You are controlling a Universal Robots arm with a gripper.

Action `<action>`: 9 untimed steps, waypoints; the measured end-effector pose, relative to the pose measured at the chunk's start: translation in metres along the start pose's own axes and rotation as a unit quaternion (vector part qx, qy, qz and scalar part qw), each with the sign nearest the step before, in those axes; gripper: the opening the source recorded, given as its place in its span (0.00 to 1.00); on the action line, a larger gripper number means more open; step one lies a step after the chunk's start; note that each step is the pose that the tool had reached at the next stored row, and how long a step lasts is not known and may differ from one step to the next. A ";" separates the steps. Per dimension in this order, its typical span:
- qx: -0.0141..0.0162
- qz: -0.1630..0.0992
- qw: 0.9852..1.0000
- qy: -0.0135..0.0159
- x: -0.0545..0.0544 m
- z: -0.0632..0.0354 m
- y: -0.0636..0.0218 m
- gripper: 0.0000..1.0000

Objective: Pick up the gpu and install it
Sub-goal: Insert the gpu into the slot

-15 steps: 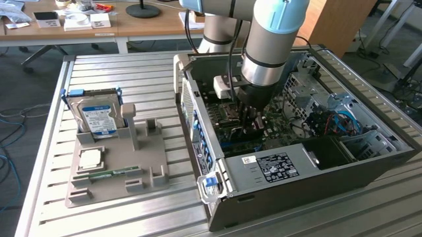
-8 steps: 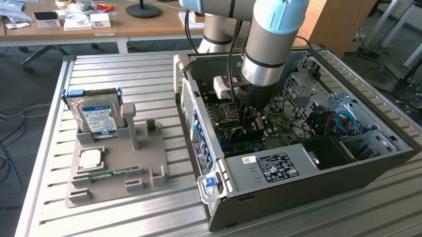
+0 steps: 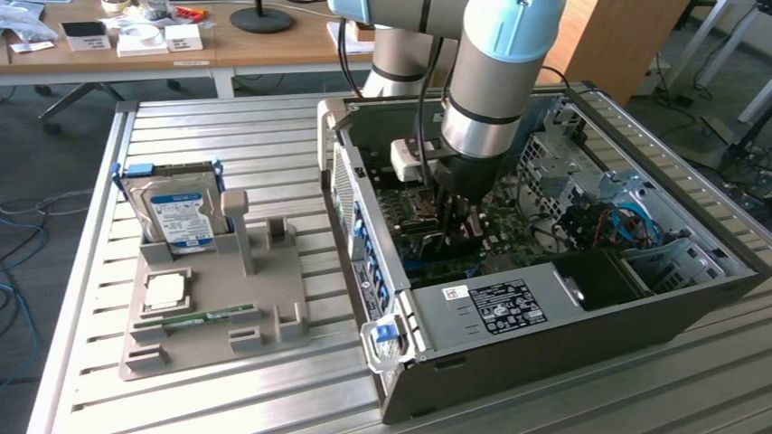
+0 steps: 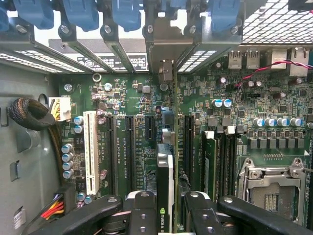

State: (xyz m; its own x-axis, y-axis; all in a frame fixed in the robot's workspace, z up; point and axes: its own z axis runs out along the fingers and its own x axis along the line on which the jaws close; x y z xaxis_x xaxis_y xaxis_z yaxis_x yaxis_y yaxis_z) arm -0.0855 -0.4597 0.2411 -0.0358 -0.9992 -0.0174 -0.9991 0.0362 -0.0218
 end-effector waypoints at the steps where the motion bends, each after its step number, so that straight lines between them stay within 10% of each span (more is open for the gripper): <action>1: 0.000 0.000 1.000 -0.001 0.000 0.0004 0.0002 0.27; 9: 0.000 0.000 1.000 0.000 0.000 0.0000 0.0000 0.57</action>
State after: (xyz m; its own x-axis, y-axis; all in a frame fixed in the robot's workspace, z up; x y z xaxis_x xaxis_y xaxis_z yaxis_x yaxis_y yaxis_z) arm -0.0855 -0.4597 0.2411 -0.0358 -0.9992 -0.0174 -0.9991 0.0362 -0.0220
